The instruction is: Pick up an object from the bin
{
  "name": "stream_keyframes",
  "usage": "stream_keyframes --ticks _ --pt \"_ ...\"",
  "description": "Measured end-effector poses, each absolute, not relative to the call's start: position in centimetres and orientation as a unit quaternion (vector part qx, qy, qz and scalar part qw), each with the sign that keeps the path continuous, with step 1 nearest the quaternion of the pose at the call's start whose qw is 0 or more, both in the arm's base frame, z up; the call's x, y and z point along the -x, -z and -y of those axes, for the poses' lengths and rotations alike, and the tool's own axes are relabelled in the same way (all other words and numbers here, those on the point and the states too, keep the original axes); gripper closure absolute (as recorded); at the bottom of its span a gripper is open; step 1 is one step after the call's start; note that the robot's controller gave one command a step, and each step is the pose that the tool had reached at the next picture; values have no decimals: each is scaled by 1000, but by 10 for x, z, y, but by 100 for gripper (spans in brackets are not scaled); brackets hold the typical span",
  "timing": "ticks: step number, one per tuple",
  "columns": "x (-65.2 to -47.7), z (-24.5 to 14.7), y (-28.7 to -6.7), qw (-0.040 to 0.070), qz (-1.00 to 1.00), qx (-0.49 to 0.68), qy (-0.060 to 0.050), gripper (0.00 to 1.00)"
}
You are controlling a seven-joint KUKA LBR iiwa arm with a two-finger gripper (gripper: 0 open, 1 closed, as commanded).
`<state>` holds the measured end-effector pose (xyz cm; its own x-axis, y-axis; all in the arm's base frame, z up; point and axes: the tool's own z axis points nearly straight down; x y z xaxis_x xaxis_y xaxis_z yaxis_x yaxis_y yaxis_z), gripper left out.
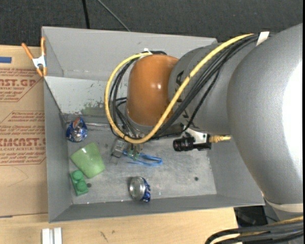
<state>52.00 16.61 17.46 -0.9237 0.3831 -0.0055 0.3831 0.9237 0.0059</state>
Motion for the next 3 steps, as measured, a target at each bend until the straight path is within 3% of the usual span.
stream_keyframes --ticks 1,2,3 --pt "-519 -165 -170 0 -981 -196 0 0" --pt "-531 -97 -94 -2 -999 -43 2 0" --pt "-532 -100 -96 0 -999 -42 0 100"
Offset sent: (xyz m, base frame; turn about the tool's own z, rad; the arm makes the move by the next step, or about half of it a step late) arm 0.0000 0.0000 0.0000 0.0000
